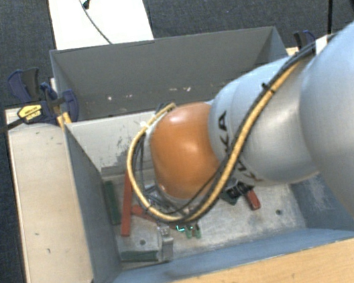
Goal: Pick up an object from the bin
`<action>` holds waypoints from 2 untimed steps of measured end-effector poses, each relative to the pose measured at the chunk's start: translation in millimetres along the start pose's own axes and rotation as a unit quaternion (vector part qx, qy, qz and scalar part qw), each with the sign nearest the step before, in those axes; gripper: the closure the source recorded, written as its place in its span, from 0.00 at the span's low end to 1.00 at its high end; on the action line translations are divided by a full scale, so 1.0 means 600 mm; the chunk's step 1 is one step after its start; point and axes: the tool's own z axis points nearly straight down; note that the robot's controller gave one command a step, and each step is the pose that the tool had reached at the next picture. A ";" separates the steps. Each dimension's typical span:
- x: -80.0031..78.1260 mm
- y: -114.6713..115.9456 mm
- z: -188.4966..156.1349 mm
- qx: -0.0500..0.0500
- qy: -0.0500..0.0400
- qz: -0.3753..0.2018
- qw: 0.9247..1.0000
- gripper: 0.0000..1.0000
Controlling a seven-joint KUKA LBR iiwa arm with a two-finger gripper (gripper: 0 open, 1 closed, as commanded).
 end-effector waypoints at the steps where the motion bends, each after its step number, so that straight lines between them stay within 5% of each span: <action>1: -0.054 -0.021 0.128 0.000 -0.002 0.068 0.998 0.00; 2: -0.175 -0.046 0.122 -0.001 -0.007 0.076 0.997 0.00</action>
Offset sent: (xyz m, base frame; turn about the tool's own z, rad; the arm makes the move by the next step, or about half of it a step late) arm 0.0320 -0.0118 -0.0750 0.1355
